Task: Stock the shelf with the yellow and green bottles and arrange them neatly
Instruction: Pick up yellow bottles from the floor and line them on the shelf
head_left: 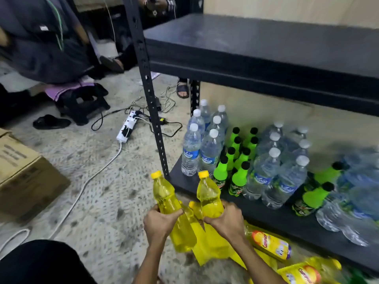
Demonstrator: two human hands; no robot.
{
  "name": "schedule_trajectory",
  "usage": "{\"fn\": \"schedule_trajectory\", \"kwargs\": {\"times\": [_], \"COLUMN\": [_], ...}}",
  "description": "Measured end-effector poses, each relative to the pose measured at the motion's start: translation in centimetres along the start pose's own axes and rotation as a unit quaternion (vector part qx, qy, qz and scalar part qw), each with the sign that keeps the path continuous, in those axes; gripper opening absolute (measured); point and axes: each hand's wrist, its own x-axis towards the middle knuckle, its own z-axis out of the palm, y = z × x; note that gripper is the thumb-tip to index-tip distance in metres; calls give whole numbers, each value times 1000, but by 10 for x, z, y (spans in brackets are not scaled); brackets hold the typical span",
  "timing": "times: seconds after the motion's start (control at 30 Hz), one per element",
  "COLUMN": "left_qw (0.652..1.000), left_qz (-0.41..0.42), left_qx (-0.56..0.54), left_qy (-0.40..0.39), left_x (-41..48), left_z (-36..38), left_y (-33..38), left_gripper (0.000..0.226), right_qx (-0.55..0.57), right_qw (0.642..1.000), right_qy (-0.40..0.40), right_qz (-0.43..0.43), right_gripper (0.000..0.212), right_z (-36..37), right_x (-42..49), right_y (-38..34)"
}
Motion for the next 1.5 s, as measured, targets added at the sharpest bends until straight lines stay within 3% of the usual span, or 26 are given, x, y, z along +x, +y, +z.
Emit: {"fn": "schedule_trajectory", "kwargs": {"times": [0.2, 0.37, 0.43, 0.53, 0.8, 1.03, 1.17, 1.37, 1.5], "left_qw": [981, 928, 904, 864, 787, 782, 779, 796, 793], "left_qz": [184, 358, 409, 475, 597, 608, 615, 589, 594], "left_qx": [-52, -101, -127, -170, -151, -116, -97, -105, -104], "left_qy": [17, 9, 8, 0, -37, -76, -70, -88, -84], "left_x": [-98, -182, -219, -270, -350, -362, -355, -338, -325], "left_z": [-75, -117, -124, -122, -50, 57, 106, 147, 167], "left_y": [100, 200, 242, 308, 477, 587, 634, 677, 686], "left_gripper": [47, 66, 67, 69, 80, 75, 85, 80, 82], "right_qx": [83, 130, 147, 160, 145, 106, 90, 128, 112], "right_qw": [988, 955, 942, 914, 839, 800, 800, 798, 799], "right_qy": [105, 227, 264, 344, 514, 588, 592, 589, 590], "right_qz": [-75, -138, -148, -141, -100, -52, -24, 17, 34], "right_gripper": [53, 39, 53, 70, 43, 48, 82, 58, 57], "right_z": [-135, -274, -326, -397, -543, -611, -634, -649, -652], "right_x": [-69, -138, -160, -179, -167, -82, -35, 8, 25], "right_y": [-35, -56, -59, -54, -32, -5, 4, 21, 30]}}
